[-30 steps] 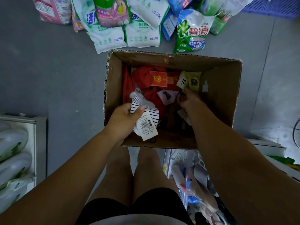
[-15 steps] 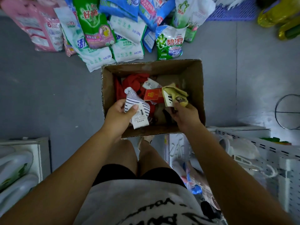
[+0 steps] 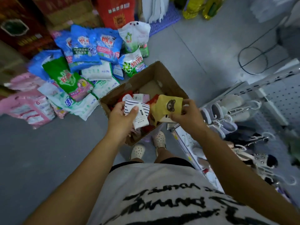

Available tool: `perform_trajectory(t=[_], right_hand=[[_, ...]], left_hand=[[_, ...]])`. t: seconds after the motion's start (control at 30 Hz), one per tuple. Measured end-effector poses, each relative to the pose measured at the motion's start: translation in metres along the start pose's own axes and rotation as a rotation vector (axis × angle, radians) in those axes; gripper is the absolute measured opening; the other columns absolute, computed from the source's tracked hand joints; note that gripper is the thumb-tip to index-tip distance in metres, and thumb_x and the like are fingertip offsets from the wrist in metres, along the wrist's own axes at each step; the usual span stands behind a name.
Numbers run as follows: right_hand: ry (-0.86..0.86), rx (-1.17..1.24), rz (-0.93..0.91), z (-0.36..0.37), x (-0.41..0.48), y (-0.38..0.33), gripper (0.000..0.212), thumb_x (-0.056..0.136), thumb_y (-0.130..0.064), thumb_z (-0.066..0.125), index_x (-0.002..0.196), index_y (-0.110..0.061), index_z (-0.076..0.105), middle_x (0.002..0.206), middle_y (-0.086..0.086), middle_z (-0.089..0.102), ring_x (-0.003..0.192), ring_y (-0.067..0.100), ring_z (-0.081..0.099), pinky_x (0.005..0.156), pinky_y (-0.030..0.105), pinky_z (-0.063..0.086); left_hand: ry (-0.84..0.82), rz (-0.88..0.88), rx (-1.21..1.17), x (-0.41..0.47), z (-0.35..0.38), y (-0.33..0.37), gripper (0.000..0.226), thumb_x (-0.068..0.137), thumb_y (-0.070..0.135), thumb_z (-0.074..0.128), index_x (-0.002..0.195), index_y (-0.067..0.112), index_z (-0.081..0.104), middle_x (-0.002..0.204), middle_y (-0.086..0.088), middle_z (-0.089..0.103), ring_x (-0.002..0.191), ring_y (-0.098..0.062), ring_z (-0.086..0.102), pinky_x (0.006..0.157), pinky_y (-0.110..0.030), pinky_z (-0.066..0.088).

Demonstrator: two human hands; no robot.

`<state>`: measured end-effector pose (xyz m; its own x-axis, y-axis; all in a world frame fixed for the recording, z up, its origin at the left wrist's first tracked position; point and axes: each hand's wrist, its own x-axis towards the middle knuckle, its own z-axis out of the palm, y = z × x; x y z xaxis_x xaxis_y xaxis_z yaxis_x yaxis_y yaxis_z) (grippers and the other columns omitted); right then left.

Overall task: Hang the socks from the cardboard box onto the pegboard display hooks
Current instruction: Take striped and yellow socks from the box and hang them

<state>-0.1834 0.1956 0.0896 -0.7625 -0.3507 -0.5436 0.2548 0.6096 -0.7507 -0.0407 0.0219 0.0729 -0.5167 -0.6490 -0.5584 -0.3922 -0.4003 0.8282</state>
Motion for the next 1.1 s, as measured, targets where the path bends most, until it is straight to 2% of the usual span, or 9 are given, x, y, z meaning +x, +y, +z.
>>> perform_trajectory(t=[0.1,0.27,0.37,0.5,0.6,0.7,0.83,0.97,1.1], right_hand=[[0.129,0.119,-0.063,0.001,-0.048,0.009,0.055,0.086,-0.006,0.075,0.132,-0.011,0.044,0.098,0.006,0.066,0.080,0.010,0.063,0.065,0.013,0.051],[0.369,0.290,-0.155,-0.004,-0.116,0.036,0.047,0.084,-0.013,0.081,0.123,-0.020,0.056,0.090,0.000,0.073,0.078,0.001,0.067,0.066,0.011,0.050],[0.531,0.382,-0.205,-0.012,-0.152,0.051,0.033,0.081,-0.011,0.083,0.106,-0.027,0.067,0.093,-0.005,0.074,0.087,0.006,0.071,0.074,0.024,0.057],[0.706,0.454,-0.228,-0.029,-0.200,0.070,0.027,0.081,-0.011,0.083,0.100,-0.027,0.072,0.102,0.000,0.075,0.097,0.027,0.071,0.088,0.047,0.059],[0.826,0.490,-0.223,-0.044,-0.234,0.089,0.025,0.081,-0.010,0.083,0.096,-0.025,0.071,0.095,0.001,0.074,0.093,0.029,0.070,0.083,0.039,0.060],[0.913,0.446,-0.215,-0.061,-0.270,0.116,0.024,0.080,-0.012,0.083,0.097,-0.023,0.070,0.084,-0.002,0.069,0.078,0.017,0.064,0.074,0.026,0.057],[1.042,0.078,-0.236,-0.087,-0.326,0.162,0.019,0.078,-0.008,0.084,0.093,-0.014,0.075,0.093,-0.006,0.069,0.075,-0.005,0.060,0.070,0.003,0.045],[1.117,0.149,-0.208,-0.115,-0.395,0.208,0.035,0.080,-0.014,0.084,0.084,-0.042,0.063,0.090,-0.027,0.068,0.083,-0.003,0.064,0.075,0.008,0.047],[1.190,0.210,-0.201,-0.149,-0.466,0.260,0.031,0.083,-0.016,0.082,0.084,-0.039,0.062,0.077,-0.027,0.065,0.073,0.001,0.060,0.069,0.016,0.049]], left_hand=[[-0.125,0.070,0.036,-0.013,-0.006,0.011,0.028,0.094,0.012,0.072,0.118,0.023,0.064,0.111,-0.003,0.076,0.097,-0.016,0.075,0.080,-0.037,0.062],[-0.322,0.155,0.101,-0.040,-0.007,0.023,0.030,0.092,0.013,0.073,0.115,0.030,0.067,0.113,-0.001,0.077,0.106,-0.023,0.073,0.095,-0.053,0.058],[-0.441,0.195,0.167,-0.061,0.004,0.029,0.031,0.093,0.012,0.072,0.112,0.035,0.068,0.112,0.003,0.078,0.105,-0.020,0.074,0.095,-0.052,0.057],[-0.652,0.277,0.303,-0.094,0.030,0.035,0.042,0.094,0.011,0.071,0.131,0.030,0.062,0.118,0.005,0.075,0.109,-0.013,0.072,0.096,-0.040,0.057],[-0.808,0.308,0.383,-0.122,0.059,0.030,0.045,0.092,0.003,0.070,0.131,0.025,0.060,0.115,0.006,0.075,0.106,-0.011,0.071,0.087,-0.026,0.058],[-0.953,0.319,0.467,-0.156,0.090,0.018,0.048,0.090,0.000,0.072,0.125,0.031,0.061,0.108,0.009,0.076,0.094,-0.010,0.073,0.071,-0.022,0.058],[-1.017,0.363,0.527,-0.210,0.130,-0.008,0.047,0.088,-0.004,0.074,0.123,0.019,0.055,0.105,0.003,0.071,0.072,0.000,0.071,0.055,-0.018,0.055],[-1.048,0.393,0.575,-0.281,0.167,-0.042,0.038,0.086,0.002,0.078,0.117,0.013,0.058,0.104,-0.003,0.074,0.081,-0.014,0.071,0.061,-0.022,0.056],[-1.136,0.456,0.606,-0.360,0.202,-0.079,0.023,0.085,0.005,0.079,0.098,0.020,0.069,0.085,-0.003,0.077,0.067,-0.015,0.068,0.063,-0.035,0.060]])
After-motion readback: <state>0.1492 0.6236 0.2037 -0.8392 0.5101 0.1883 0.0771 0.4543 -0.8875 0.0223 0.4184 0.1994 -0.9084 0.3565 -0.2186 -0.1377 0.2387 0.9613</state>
